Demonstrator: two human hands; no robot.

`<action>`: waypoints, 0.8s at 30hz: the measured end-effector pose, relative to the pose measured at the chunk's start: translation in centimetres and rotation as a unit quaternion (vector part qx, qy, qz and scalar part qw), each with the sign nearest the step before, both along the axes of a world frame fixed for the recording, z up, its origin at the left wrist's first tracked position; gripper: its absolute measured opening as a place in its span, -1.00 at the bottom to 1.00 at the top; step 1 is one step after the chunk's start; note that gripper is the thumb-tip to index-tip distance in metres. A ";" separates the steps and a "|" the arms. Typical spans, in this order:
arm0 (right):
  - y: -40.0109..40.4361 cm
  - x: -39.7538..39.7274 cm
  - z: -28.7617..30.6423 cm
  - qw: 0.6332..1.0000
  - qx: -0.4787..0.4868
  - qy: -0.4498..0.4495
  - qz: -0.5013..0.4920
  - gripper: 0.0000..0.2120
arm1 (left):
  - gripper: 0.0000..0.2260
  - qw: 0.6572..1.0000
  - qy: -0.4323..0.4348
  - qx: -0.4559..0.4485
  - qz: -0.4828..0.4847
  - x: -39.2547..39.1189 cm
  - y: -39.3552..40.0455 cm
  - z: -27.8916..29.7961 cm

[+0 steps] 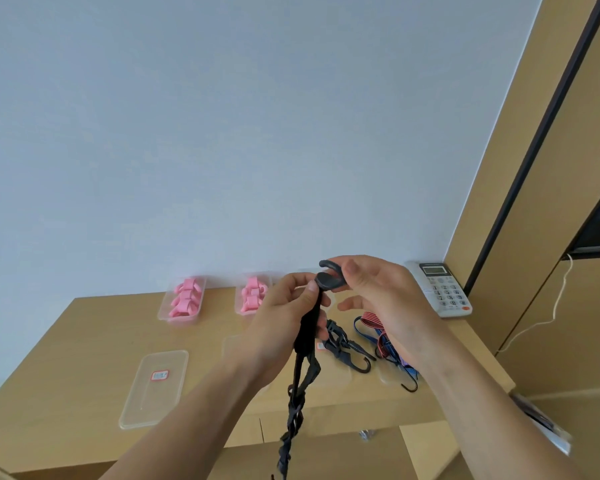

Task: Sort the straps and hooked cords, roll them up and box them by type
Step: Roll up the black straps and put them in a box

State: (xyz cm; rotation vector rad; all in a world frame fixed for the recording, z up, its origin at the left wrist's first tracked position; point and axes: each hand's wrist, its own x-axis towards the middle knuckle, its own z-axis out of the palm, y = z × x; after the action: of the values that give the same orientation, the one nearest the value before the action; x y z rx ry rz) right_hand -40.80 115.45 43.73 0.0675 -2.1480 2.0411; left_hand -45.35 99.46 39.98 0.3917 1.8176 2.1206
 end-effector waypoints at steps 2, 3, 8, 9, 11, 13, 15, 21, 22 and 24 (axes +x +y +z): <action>-0.2 0.1 0.1 0.999 -0.023 0.020 -0.020 -0.59 | -0.76 1.000 -0.008 -0.025 -0.014 0.1 0.2 0.0; -0.3 0.1 0.2 0.999 -0.032 0.028 -0.021 -0.59 | -0.73 0.999 -0.010 -0.031 -0.023 0.1 0.4 0.0; -0.4 0.2 0.0 0.995 0.075 0.047 -0.048 -0.82 | -0.62 0.999 -0.013 -0.036 -0.031 0.3 0.8 0.3; -0.4 0.0 -0.2 0.992 0.086 0.050 -0.071 -0.84 | -0.60 0.998 -0.010 -0.041 -0.037 0.4 0.8 0.3; -0.3 -0.3 -0.7 0.991 0.073 0.057 -0.101 -0.83 | -0.58 0.997 -0.003 -0.053 -0.055 0.9 0.9 0.1; -0.1 -0.6 -1.1 0.991 0.029 0.056 -0.118 -0.81 | -0.62 0.995 0.014 -0.069 -0.073 1.2 0.9 -0.4; 0.3 -0.8 -1.2 0.989 -0.018 0.051 -0.136 -0.78 | -0.71 0.991 0.038 -0.100 -0.075 1.6 0.7 -0.9; 0.7 -0.3 -1.5 0.983 -0.055 0.062 -0.161 -0.76 | -0.74 0.986 0.068 -0.141 -0.062 2.0 0.7 -1.9; 0.7 -0.3 -1.6 0.981 -0.062 0.063 -0.170 -0.76 | -0.74 0.987 0.060 -0.133 -0.061 2.0 0.8 -2.0; 0.8 -0.4 -1.7 0.978 -0.074 0.065 -0.186 -0.76 | -0.77 0.989 0.054 -0.124 -0.065 2.1 0.8 -2.2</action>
State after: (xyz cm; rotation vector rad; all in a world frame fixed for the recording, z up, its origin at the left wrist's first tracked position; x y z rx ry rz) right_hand -41.20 116.25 42.06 -0.2013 -1.7667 1.9105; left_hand -43.29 100.21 37.80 0.5535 2.0275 1.7919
